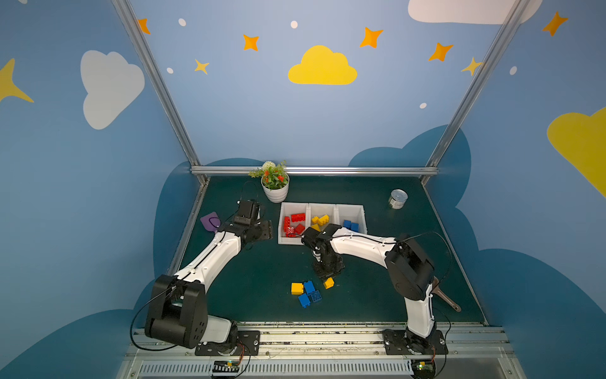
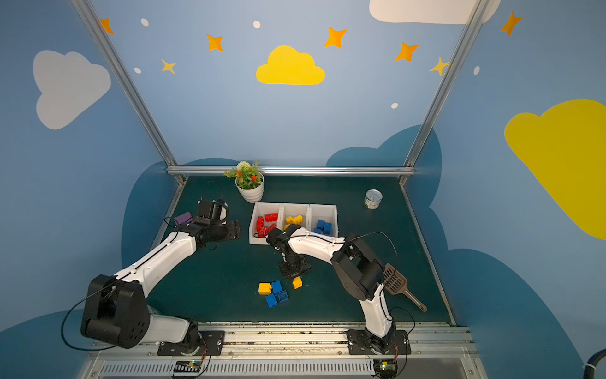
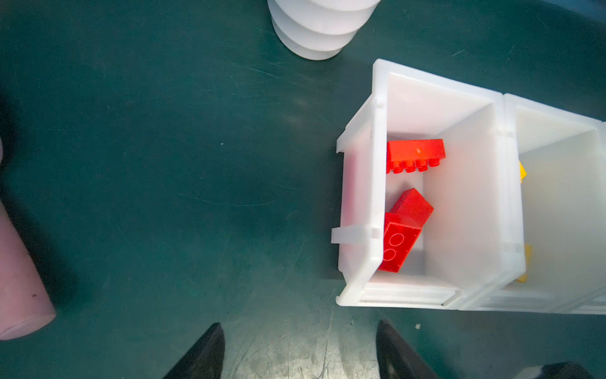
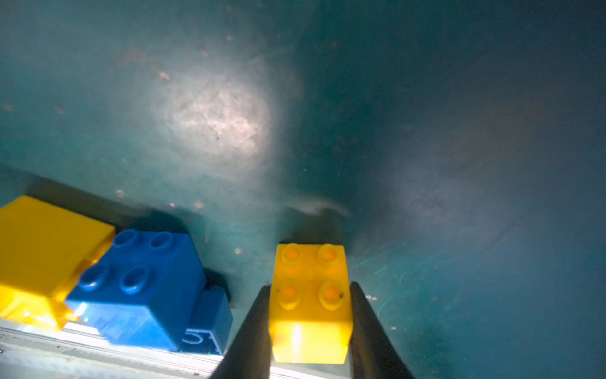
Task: Sort the legos into containers by color
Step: 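Grasp a yellow brick at the pile's edge with the right gripper while the left withdraws, then carry the yellow brick into the middle compartment and release it with the right gripper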
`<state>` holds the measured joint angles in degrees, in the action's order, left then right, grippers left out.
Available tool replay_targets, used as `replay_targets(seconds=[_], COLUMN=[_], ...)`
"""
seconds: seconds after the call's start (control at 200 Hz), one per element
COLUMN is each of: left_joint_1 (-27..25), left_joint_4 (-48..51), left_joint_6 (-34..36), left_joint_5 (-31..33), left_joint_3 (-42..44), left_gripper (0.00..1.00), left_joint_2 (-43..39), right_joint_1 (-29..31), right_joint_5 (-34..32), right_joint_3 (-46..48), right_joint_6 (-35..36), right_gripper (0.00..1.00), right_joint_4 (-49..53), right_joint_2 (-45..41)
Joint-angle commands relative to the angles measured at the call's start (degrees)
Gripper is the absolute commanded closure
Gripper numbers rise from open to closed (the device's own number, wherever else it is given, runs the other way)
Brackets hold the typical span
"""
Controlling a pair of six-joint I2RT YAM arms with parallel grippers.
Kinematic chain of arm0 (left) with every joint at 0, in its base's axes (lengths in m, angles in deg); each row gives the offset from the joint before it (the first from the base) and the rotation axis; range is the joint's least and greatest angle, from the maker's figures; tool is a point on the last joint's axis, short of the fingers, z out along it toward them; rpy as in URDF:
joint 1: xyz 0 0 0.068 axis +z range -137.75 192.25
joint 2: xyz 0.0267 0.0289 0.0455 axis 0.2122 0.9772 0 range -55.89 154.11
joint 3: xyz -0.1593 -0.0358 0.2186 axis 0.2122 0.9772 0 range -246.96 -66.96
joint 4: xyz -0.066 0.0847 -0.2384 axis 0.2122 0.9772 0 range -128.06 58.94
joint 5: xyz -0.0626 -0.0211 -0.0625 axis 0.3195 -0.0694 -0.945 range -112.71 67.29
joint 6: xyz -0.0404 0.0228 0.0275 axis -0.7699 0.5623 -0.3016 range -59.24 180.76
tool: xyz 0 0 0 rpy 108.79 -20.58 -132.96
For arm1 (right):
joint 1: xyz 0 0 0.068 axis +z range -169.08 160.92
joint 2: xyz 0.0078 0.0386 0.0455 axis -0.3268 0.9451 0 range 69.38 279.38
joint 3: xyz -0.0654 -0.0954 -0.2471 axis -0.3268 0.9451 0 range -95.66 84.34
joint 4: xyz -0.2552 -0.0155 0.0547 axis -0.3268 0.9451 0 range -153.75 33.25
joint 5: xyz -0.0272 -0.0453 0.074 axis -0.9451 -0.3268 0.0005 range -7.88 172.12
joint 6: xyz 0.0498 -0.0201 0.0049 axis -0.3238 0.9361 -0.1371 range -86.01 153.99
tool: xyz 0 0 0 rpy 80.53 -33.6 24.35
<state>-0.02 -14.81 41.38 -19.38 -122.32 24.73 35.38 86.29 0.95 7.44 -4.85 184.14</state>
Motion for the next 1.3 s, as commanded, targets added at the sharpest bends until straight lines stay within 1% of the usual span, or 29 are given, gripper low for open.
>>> replay_targets(seconds=[0.0, 0.13, 0.285, 0.441, 0.596, 0.716, 0.836, 0.876, 0.896, 0.936, 0.981, 1.021, 1.066, 1.111, 1.297], left_joint_1=[0.2, 0.3, 0.3, 0.2, 0.3, 0.2, 0.1, 0.1, 0.1, 0.2, 0.2, 0.2, 0.1, 0.2, 0.1], left_joint_4=[-0.1, 0.1, -0.3, -0.7, -1.5, -2.0, -2.2, -2.2, -2.2, -2.2, -2.2, -2.2, -2.2, -2.2, -2.4], left_joint_6=[-0.3, -0.3, -0.6, -0.6, -0.6, -1.1, -1.3, -1.4, -1.3, -1.4, -1.3, -1.3, -1.4, -1.4, -1.5], left_joint_5=[-0.4, -0.5, -1.1, -3.2, -5.3, -6.0, -6.3, -6.3, -6.3, -6.4, -6.4, -6.4, -6.4, -6.5, -6.8], left_joint_3=[0.6, 0.6, 1.7, 2.4, 3.2, 3.9, 4.3, 4.4, 4.4, 4.4, 4.4, 4.4, 4.5, 4.5, 4.5], left_gripper=[0.27, 0.27, 0.27, 0.27, 0.27, 0.27, 0.27, 0.27, 0.27, 0.27, 0.27, 0.27, 0.27, 0.27, 0.27], left_joint_2=[-0.5, -0.8, -1.7, -2.4, -2.5, -2.6, -2.7, -2.7, -2.7, -2.7, -2.7, -2.7, -2.7, -2.7, -2.7], right_joint_1=[-0.1, -1.2, -4.9, -9.5, -13.0, -14.7, -16.0, -16.3, -16.4, -16.6, -16.7, -16.7, -16.7, -16.7, -16.8], right_joint_5=[-0.3, -2.6, -5.3, -5.3, -4.8, -5.0, -4.9, -4.8, -4.8, -4.7, -4.5, -4.5, -4.7, -4.7, -4.8], right_joint_3=[-0.3, -5.1, -16.5, -30.5, -41.8, -46.9, -49.6, -49.6, -49.6, -49.6, -49.6, -49.6, -49.4, -49.2, -48.8], right_joint_6=[0.7, 3.8, 9.5, 13.7, 15.4, 16.3, 16.3, 16.3, 16.2, 16.0, 16.0, 15.8, 15.6, 15.5, 15.5], right_gripper=[0.82, 0.82, 0.82, 0.81, 0.81, 0.81, 0.80, 0.76, 0.73, 0.61, 0.44, 0.37, 0.33, 0.32, 0.31], right_joint_4=[0.8, 3.6, 6.9, 9.4, 11.5, 12.3, 13.1, 12.8, 12.7, 12.6, 12.6, 12.6, 12.6, 12.6, 12.7], right_joint_2=[-1.1, -1.3, 0.7, 6.0, 13.0, 16.8, 18.9, 19.0, 19.0, 19.0, 19.0, 18.9, 18.7, 18.4, 17.8])
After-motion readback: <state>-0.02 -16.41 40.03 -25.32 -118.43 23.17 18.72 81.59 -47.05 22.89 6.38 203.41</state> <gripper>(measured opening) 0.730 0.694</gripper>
